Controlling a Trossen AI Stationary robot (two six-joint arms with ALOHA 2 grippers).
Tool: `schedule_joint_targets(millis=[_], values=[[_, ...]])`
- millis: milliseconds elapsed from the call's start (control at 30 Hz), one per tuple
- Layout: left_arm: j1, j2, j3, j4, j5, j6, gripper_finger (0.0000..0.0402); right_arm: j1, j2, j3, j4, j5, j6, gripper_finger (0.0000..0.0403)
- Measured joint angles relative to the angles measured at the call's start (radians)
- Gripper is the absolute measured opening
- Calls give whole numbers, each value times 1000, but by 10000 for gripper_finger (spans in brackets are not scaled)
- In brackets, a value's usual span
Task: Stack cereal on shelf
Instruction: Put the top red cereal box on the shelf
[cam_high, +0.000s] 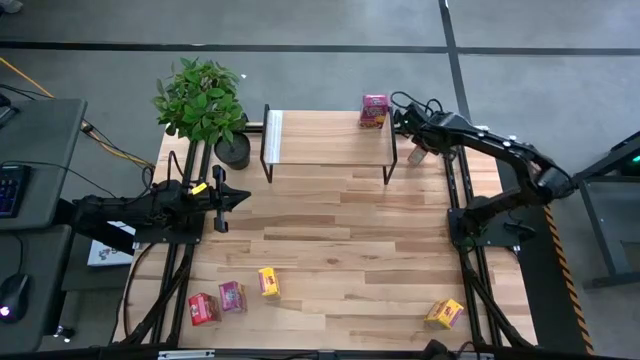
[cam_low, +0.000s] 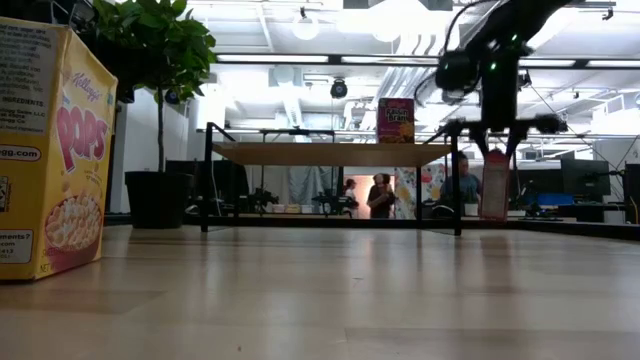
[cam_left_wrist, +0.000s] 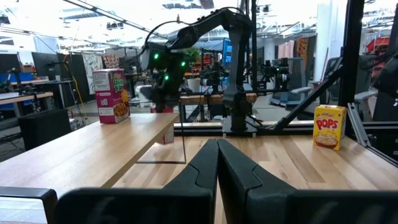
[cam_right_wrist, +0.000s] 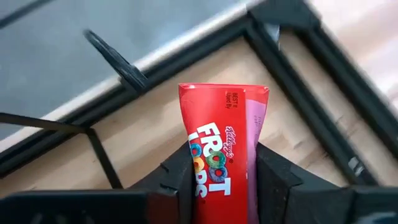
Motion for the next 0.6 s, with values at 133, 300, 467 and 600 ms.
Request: schedule_joint_targets(millis=[133, 300, 467, 600], values=[[0, 0, 0, 0, 0, 0, 0, 0, -121, 35, -39, 66, -144, 113], [0, 0, 0, 0, 0, 0, 0, -1, -255, 181, -65, 35, -565, 113], [0, 0, 0, 0, 0, 0, 0, 26, -294, 395, -80, -411, -932, 113], [0, 0, 0, 0, 0, 0, 0, 129, -243, 559, -99, -663, -1061, 113]])
